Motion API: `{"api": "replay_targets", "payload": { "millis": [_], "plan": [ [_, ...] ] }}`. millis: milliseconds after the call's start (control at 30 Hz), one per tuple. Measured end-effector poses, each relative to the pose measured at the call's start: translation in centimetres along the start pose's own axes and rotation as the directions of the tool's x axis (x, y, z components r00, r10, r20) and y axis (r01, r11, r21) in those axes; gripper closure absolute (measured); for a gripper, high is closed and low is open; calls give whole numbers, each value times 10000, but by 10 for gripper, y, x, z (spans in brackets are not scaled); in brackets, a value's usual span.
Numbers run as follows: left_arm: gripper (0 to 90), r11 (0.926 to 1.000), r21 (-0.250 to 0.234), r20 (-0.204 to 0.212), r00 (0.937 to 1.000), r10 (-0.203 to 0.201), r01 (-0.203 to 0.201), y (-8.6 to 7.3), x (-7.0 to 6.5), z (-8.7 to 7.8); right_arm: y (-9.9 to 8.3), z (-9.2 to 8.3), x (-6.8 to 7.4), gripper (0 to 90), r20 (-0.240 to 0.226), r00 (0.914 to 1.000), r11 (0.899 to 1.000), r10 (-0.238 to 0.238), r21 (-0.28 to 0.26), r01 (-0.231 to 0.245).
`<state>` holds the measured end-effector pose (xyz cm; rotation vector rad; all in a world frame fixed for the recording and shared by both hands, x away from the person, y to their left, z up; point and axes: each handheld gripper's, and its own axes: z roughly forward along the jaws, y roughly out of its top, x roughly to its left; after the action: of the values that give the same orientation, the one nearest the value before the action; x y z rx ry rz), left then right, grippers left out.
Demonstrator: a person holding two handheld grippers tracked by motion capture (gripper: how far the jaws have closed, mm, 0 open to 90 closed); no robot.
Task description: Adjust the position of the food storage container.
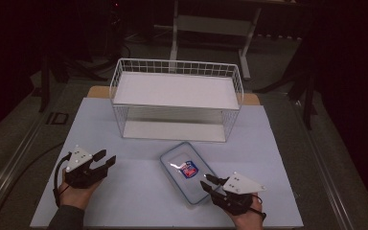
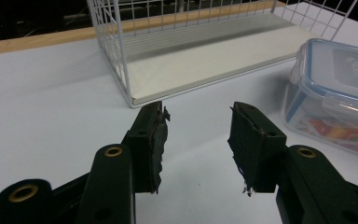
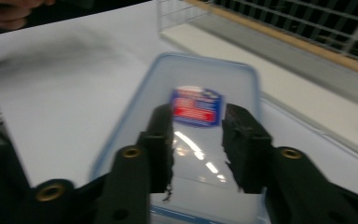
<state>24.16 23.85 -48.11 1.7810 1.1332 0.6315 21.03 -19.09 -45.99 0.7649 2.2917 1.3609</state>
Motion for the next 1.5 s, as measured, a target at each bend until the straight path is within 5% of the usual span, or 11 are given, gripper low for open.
{"api": "replay_targets", "payload": {
  "millis": [33,400,733,1100,1500],
  "plan": [
    [543,10000,24,-41,10000,-20,20,0,0,1,1,6,8,886,-273,9996,9998,-61,164,65],
    [541,10000,-48,15,10000,83,-83,0,-1,1,1,42,51,897,-1389,9839,9836,-1123,1254,1300],
    [542,10000,-19,23,10000,76,-76,0,-1,1,-6,51,56,898,-1341,9815,9638,-1369,2107,1633],
    [543,10000,-66,14,10000,73,-73,0,-2,1,-14,35,35,898,-1110,9912,9634,-724,2494,983],
    [545,9999,-71,17,9999,101,-100,0,-2,0,-27,11,-15,898,-186,9993,9664,325,2556,-267]
  ]
}}
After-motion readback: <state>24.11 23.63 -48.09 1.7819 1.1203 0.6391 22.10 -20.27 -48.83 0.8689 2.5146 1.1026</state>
